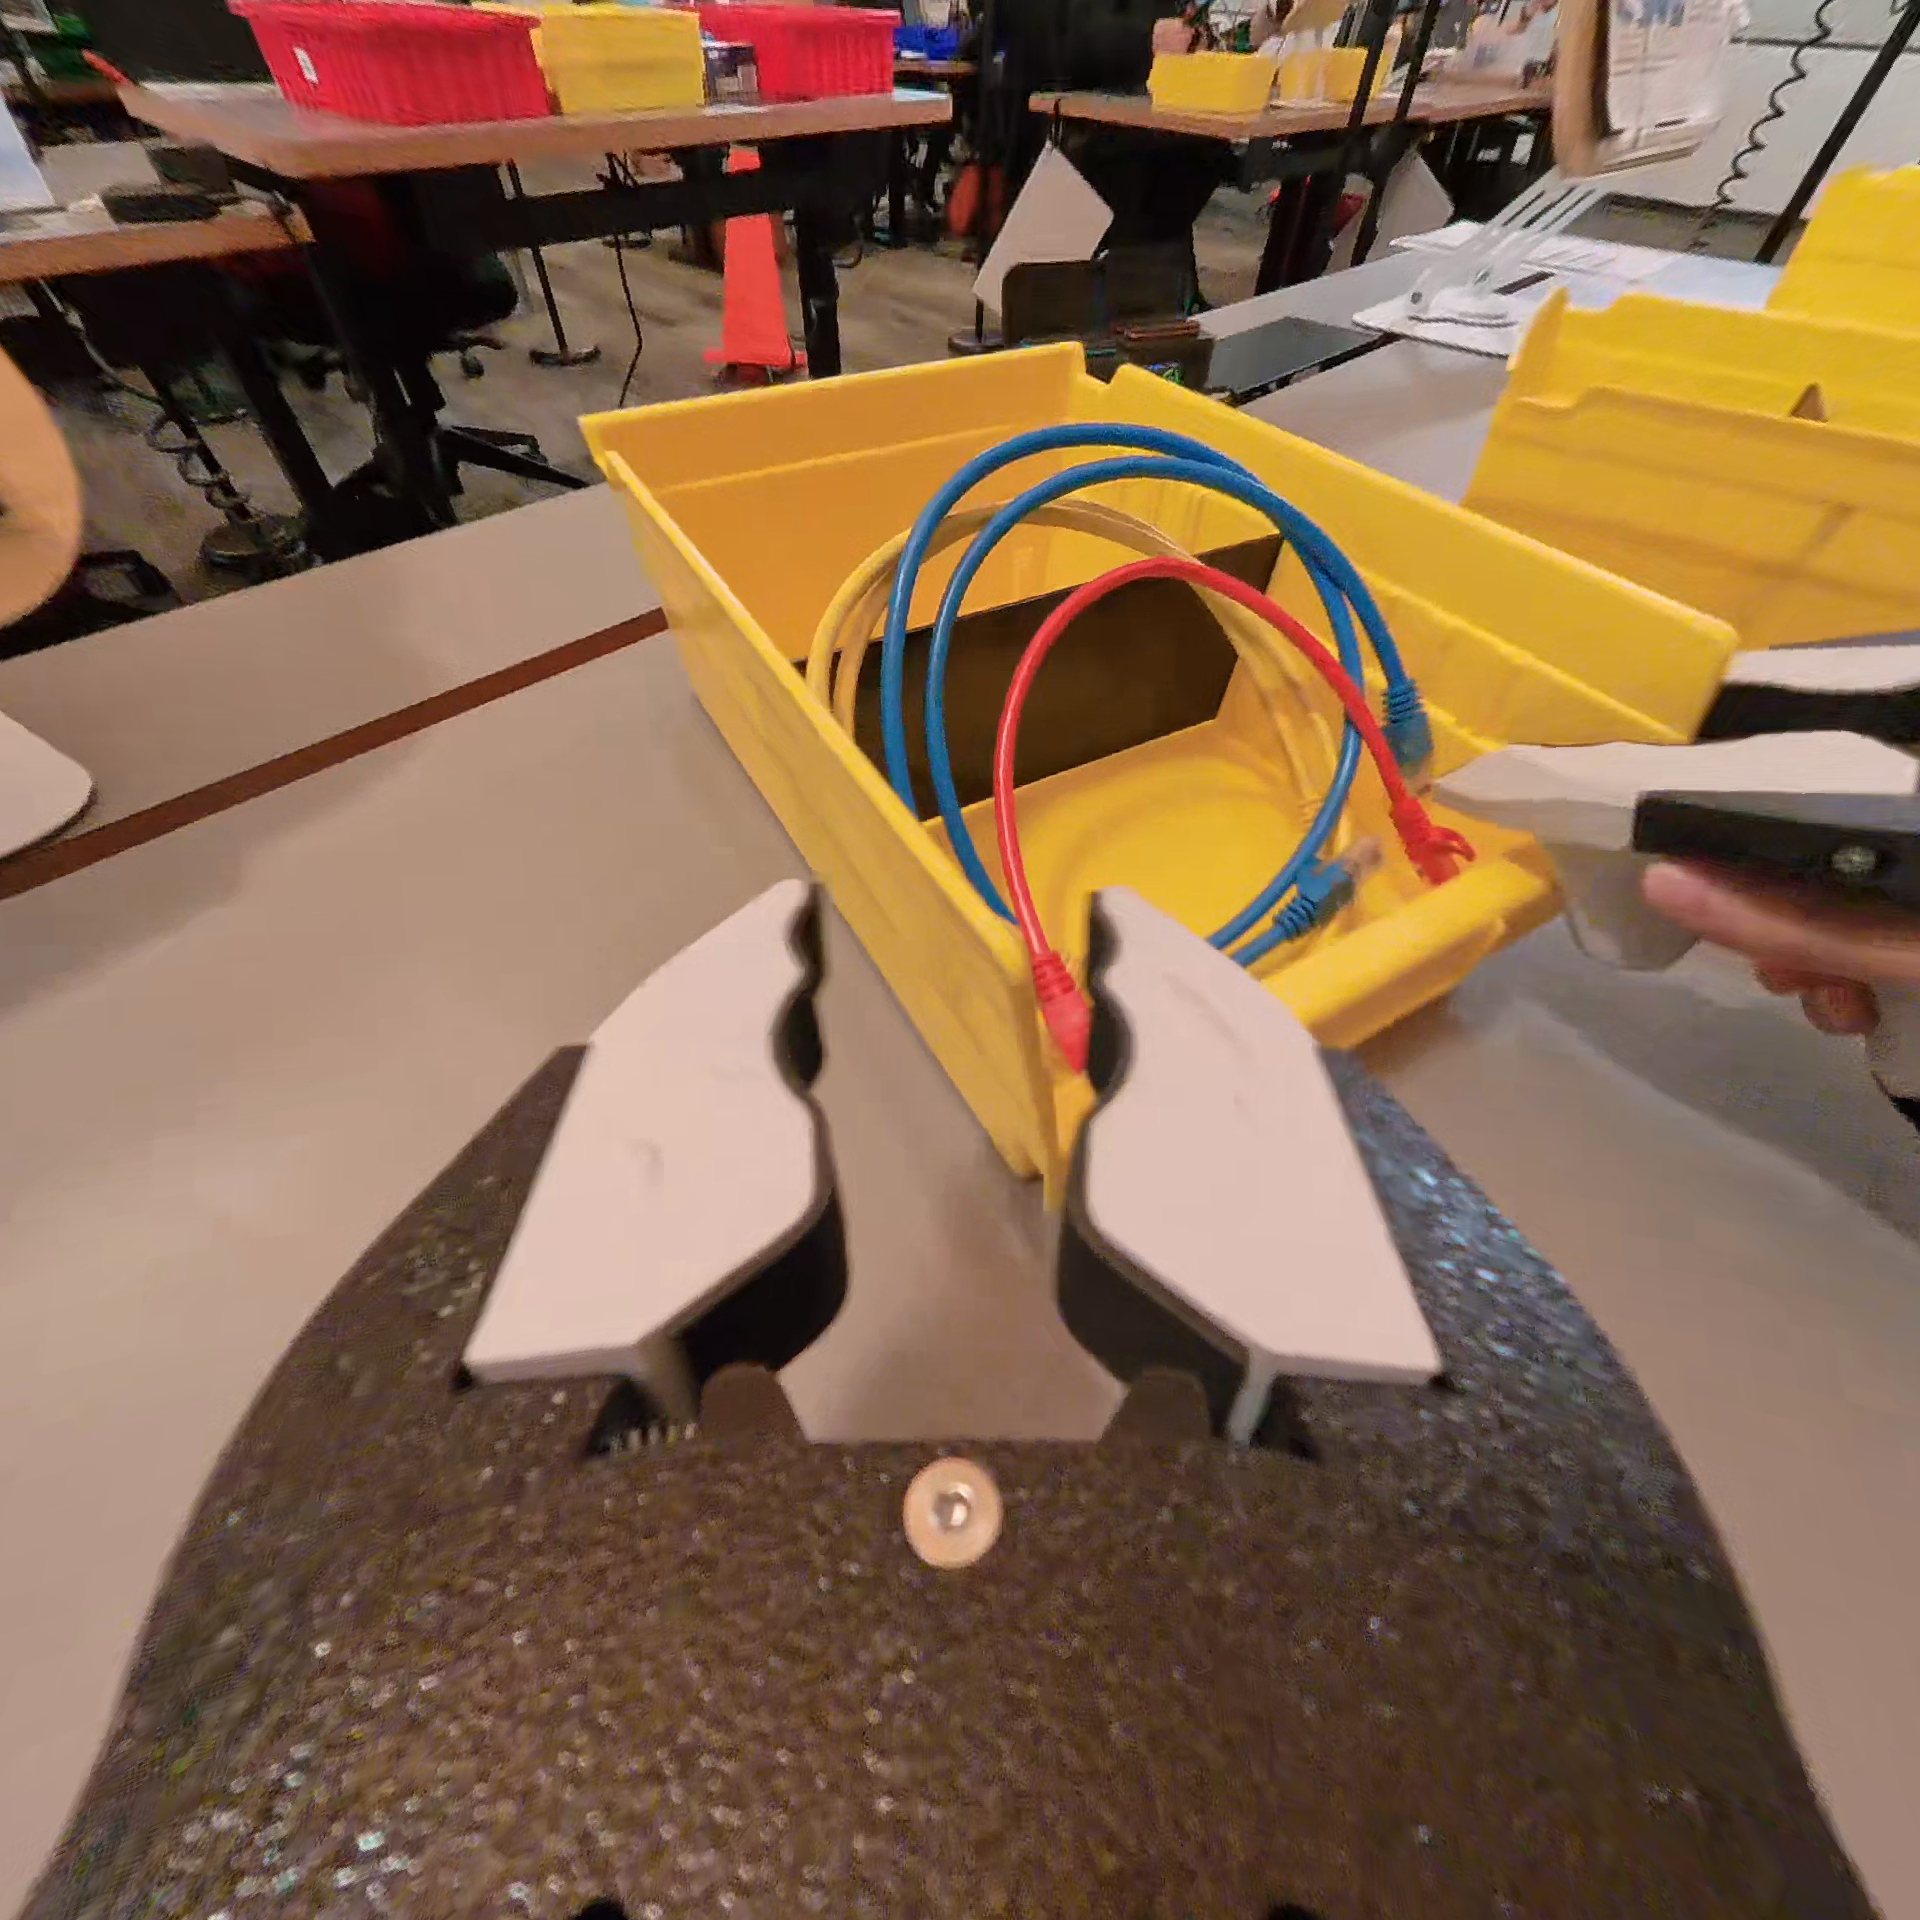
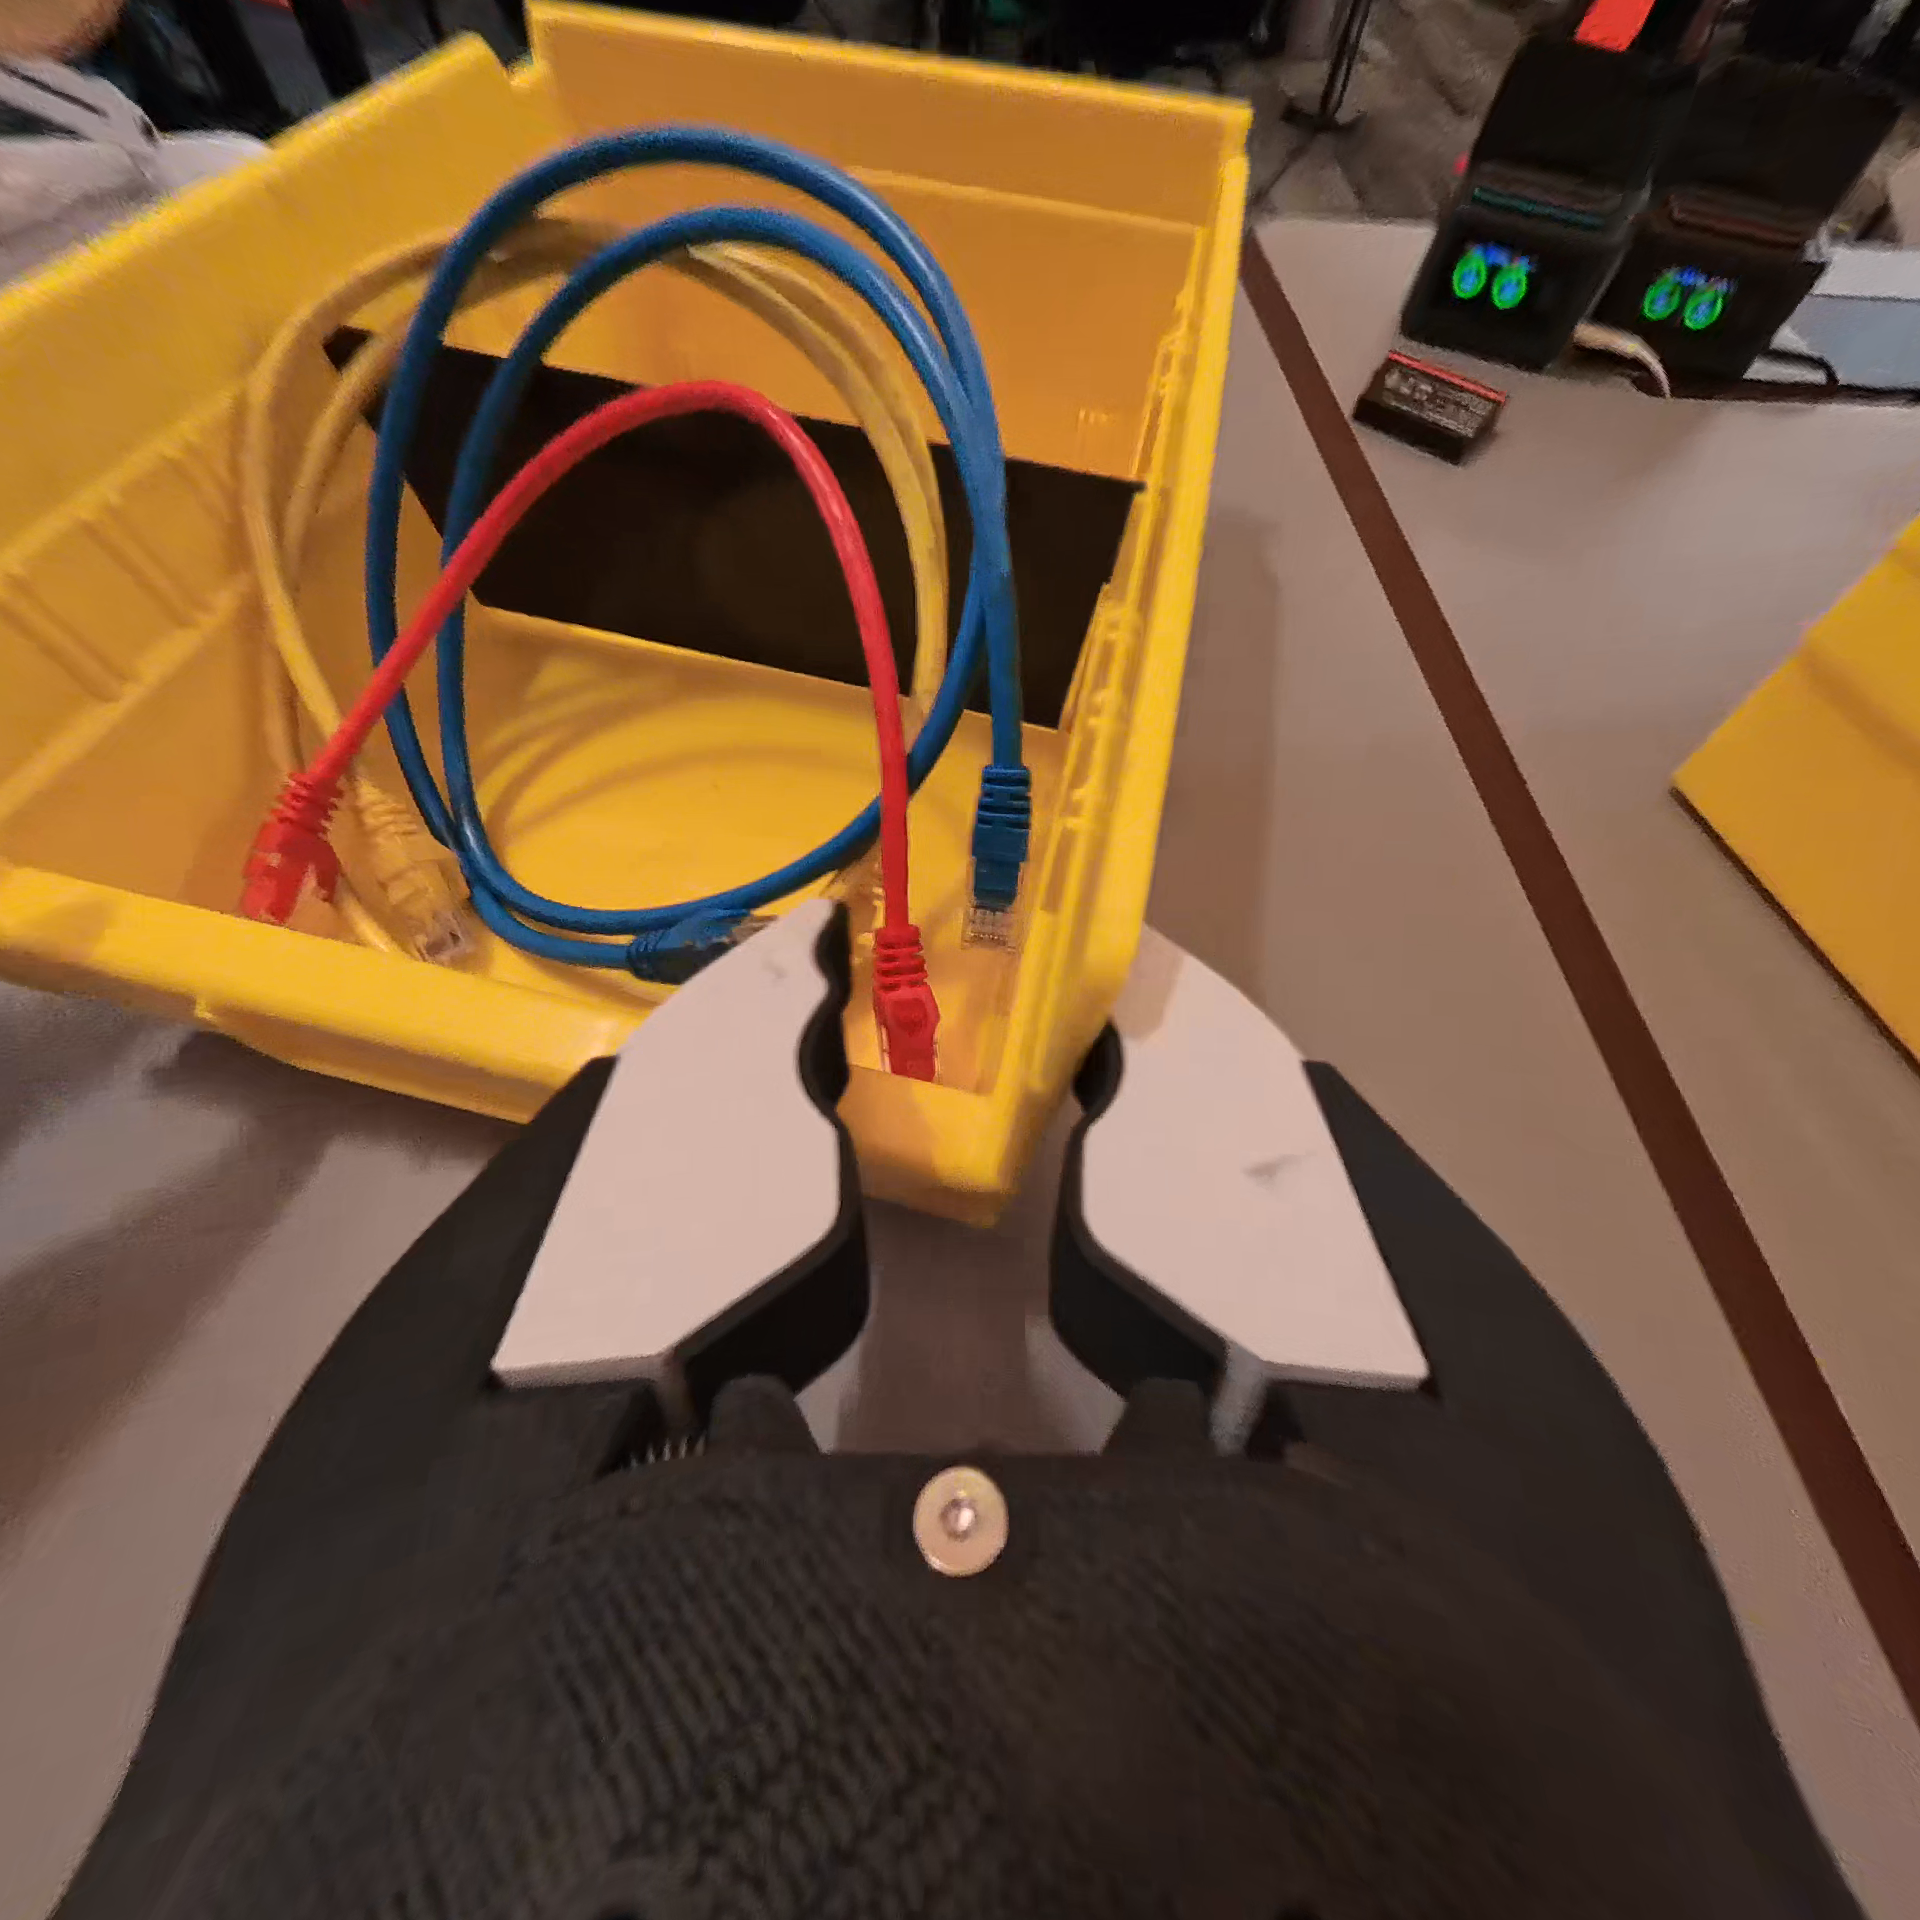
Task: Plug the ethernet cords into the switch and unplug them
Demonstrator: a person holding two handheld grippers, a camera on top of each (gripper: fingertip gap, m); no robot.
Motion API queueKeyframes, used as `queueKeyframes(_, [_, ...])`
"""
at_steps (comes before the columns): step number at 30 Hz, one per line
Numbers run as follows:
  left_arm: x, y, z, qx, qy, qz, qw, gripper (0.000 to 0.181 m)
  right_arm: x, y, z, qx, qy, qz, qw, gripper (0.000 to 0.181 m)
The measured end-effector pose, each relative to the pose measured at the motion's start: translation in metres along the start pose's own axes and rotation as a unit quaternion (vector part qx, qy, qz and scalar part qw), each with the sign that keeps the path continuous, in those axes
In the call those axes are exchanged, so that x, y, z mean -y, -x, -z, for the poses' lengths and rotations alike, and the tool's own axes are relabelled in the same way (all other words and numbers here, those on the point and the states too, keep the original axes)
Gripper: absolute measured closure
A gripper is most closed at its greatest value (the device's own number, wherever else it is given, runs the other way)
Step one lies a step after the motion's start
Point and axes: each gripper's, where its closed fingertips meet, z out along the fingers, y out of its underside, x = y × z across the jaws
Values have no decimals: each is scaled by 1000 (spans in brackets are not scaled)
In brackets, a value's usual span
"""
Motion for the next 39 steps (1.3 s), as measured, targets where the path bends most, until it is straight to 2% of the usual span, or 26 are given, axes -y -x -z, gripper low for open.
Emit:
queueKeyframes(1, [-1, 1, -5, 3, 6, -7, 1000, 158, 1, 0, -1, -7, -2, -5, 1000, 144])
queueKeyframes(2, [-1, 6, -8, 16, 9, -16, 1000, 165, 2, -1, -1, -9, 2, -19, 1000, 154])
queueKeyframes(3, [-2, 12, -8, 34, 8, -28, 999, 168, 2, -3, 2, -12, 5, -38, 999, 171])
queueKeyframes(6, [-6, 19, 5, 45, 5, -60, 997, 168, 1, 6, 4, -18, 21, -4, 1000, 174])
queueKeyframes(9, [-14, 36, 36, 75, -8, -61, 995, 168, 3, 35, 3, -5, 33, 18, 999, 176])
queueKeyframes(12, [-28, 65, 82, 90, -19, -32, 995, 167, 3, 86, 5, 51, 45, 55, 996, 173])
queueKeyframes(16, [-53, 115, 164, 131, -24, -6, 991, 168, -6, 182, 28, 118, 95, 143, 978, 168])
queueKeyframes(21, [-84, 179, 268, 199, -27, 6, 980, 170, -13, 304, 53, 178, 74, 247, 949, 163])
queueKeyframes(24, [-97, 210, 310, 227, -23, 24, 973, 171, -11, 359, 56, 205, 56, 278, 937, 161])
queueKeyframes(27, [-104, 234, 333, 238, -30, 44, 970, 171, -9, 396, 55, 215, 47, 288, 932, 159])
queueKeyframes(30, [-107, 241, 344, 210, -29, 49, 976, 169, -8, 413, 56, 229, 39, 302, 925, 155])
queueKeyframes(31, [-106, 240, 349, 197, -25, 48, 979, 167, -8, 415, 58, 242, 39, 299, 922, 148])
queueKeyframes(32, [-99, 242, 359, 196, -36, 45, 979, 161, -5, 415, 63, 258, 35, 292, 920, 133])
queueKeyframes(34, [-77, 258, 392, 221, -87, 43, 971, 153, 6, 408, 71, 269, 23, 279, 922, 121])
queueKeyframes(36, [-64, 295, 434, 274, -112, 61, 953, 143, 21, 398, 76, 261, 6, 265, 928, 112])
queueKeyframes(37, [-65, 321, 456, 312, -104, 68, 942, 138, 28, 394, 79, 255, -3, 259, 932, 108])
queueKeyframes(39, [-79, 380, 495, 393, -72, 82, 913, 117, 37, 392, 84, 256, -19, 255, 932, 106])
